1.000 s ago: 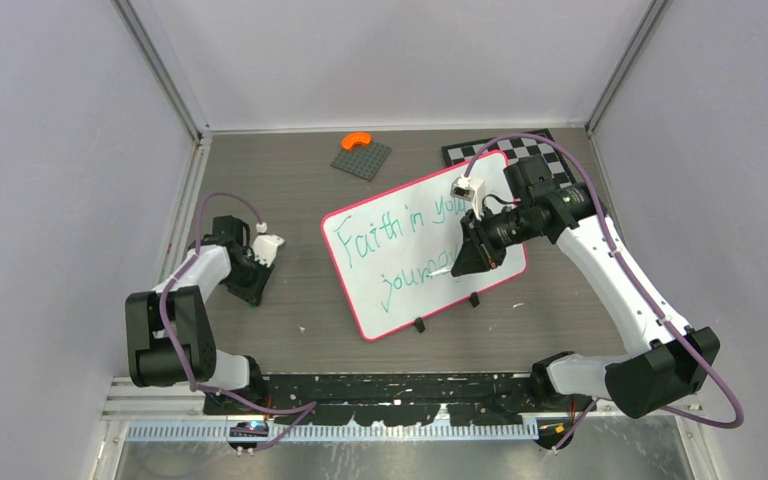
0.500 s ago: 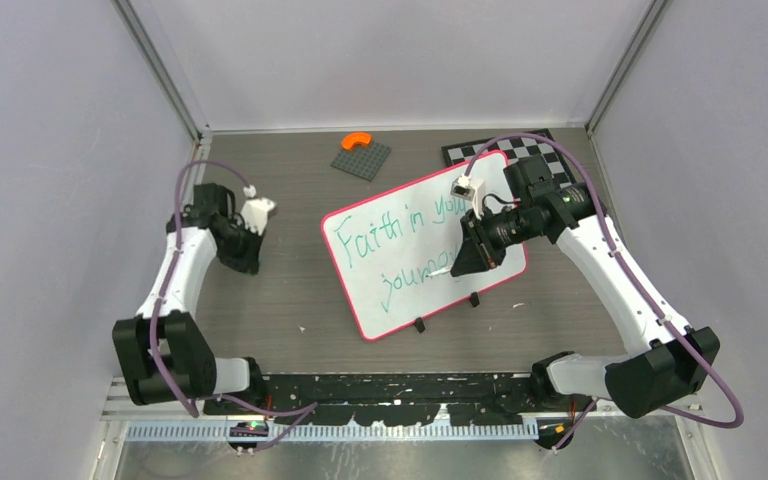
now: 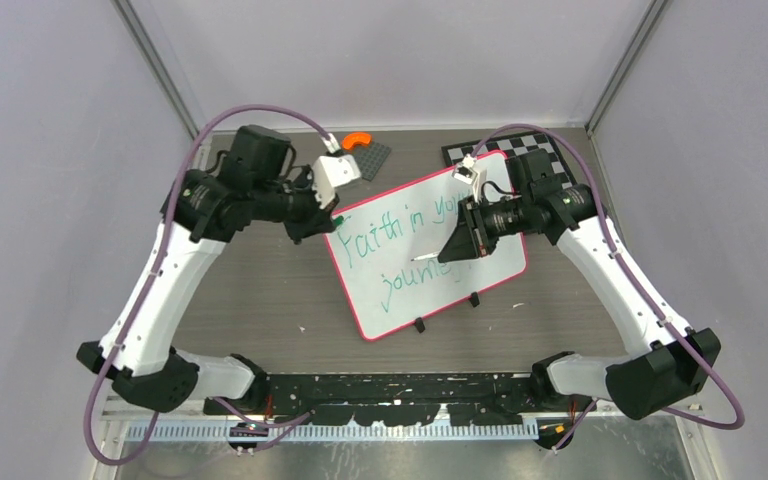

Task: Write a sentence on the whiteboard
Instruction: Close the whiteboard marker at the center of the board.

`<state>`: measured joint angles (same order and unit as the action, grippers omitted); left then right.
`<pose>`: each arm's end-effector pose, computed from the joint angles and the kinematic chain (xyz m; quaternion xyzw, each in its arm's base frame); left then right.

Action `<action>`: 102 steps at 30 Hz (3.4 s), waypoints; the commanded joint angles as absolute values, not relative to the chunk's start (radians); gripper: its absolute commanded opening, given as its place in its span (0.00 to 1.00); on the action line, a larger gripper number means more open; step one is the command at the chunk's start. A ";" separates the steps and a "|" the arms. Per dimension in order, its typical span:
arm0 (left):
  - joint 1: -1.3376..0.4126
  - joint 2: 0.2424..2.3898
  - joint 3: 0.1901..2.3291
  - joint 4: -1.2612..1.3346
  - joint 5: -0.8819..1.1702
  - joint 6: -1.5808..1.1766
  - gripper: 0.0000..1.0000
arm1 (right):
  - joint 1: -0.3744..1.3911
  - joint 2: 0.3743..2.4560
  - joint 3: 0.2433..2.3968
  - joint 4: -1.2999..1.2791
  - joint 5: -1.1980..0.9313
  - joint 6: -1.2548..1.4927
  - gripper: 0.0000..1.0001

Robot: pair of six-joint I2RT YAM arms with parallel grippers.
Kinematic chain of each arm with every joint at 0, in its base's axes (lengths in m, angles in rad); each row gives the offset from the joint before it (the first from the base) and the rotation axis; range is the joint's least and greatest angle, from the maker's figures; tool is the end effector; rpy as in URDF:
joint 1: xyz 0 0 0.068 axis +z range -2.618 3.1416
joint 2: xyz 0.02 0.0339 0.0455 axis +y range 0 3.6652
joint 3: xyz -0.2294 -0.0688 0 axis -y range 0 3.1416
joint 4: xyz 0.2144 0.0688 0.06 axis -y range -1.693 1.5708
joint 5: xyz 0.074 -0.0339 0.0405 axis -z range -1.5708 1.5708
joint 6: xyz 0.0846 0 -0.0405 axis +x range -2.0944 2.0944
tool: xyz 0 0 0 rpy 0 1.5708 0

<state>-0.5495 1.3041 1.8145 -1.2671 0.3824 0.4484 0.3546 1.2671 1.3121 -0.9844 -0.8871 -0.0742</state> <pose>0.1781 -0.1461 0.3872 0.4975 0.7556 -0.1939 0.3794 0.2005 0.1442 0.2991 -0.3129 0.8106 0.4431 0.2207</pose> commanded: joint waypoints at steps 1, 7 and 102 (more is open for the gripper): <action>-0.690 1.390 1.797 -1.345 0.350 0.468 0.00 | 0.360 1.218 1.275 -0.819 -1.003 0.117 0.00; -0.805 1.481 1.827 -1.332 0.324 0.485 0.00 | 0.372 1.243 1.244 -0.779 -1.072 0.209 0.00; -0.962 1.572 1.856 -1.362 0.323 0.469 0.00 | 0.438 1.228 1.309 -0.913 -1.008 0.077 0.00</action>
